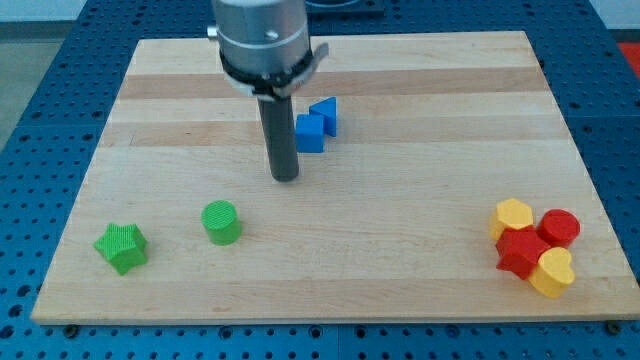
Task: Move yellow pentagon closer to the blue triangle
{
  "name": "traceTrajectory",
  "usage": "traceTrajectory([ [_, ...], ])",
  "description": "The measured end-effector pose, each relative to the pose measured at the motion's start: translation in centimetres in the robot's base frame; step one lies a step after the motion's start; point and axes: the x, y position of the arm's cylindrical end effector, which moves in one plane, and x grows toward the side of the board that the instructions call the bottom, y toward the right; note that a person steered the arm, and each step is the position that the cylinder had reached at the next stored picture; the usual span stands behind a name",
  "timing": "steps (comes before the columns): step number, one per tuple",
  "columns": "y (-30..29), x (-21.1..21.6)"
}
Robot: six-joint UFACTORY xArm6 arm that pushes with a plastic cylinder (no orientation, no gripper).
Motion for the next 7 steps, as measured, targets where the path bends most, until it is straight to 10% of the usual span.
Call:
traceTrajectory([
  [7,35.7,4.8],
])
